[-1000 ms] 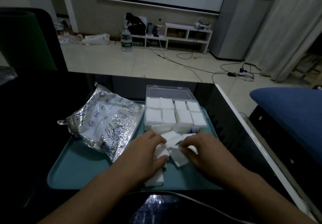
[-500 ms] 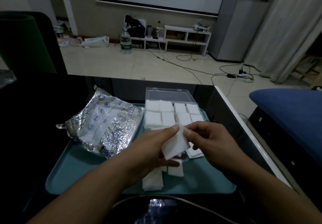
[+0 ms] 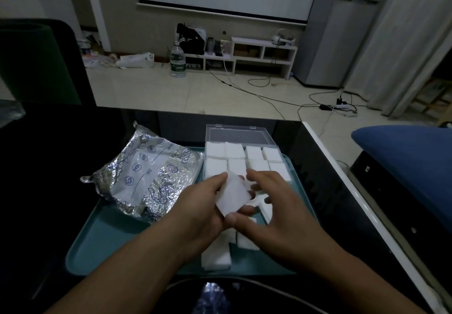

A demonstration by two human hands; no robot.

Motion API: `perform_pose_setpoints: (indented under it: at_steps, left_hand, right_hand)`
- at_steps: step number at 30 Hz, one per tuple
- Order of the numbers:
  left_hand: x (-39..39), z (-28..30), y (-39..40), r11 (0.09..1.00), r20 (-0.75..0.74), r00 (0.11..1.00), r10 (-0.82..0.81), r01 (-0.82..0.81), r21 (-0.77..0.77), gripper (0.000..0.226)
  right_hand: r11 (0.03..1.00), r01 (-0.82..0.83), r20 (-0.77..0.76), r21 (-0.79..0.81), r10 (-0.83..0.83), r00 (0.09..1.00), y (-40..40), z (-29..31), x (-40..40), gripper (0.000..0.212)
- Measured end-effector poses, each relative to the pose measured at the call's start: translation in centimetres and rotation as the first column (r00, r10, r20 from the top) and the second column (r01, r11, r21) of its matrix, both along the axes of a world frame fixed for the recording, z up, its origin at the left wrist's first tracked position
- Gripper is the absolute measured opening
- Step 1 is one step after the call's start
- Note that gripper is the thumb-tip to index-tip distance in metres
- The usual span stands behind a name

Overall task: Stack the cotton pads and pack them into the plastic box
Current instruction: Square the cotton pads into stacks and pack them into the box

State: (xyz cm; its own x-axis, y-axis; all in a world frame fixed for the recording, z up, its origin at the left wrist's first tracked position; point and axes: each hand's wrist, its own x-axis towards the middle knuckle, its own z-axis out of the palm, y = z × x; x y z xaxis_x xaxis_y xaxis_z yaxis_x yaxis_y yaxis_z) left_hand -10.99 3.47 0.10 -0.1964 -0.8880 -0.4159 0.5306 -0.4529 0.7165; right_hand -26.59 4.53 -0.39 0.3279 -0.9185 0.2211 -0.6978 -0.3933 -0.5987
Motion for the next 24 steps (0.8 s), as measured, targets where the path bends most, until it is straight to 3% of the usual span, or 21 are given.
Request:
perform_pose_setpoints:
  at_steps: [7,18,22,24]
  left_hand:
    - [-0.5,0.0,0.2,0.999,0.009,1.0,0.0,0.0,-0.049,0.035]
    - [0.0,0.2,0.0,0.998,-0.007,0.999,-0.054,0.054,-0.013,0.045]
    - [0.6,0.2,-0.3,0.999,0.047,0.998,0.039,-0.039,-0.003,0.044]
    - [0.8,0.2,-0.4,0.997,0.037,0.996,0.077,-0.077,0.009,0.043]
  right_hand:
    - [0.986,-0.02,-0.137,-0.166,-0.003,0.991,0.1,-0.9,1.0,0.082]
    - [0.986,-0.088,-0.012,-0.142,0.087,0.996,-0.2,-0.3,0.5,0.087]
    - [0.997,0.039,0.054,-0.065,-0.036,0.998,-1.1,0.2,-1.1,0.052]
    - [0.998,0.061,-0.1,-0.028,-0.064,0.993,-1.6,0.2,-1.9,0.032]
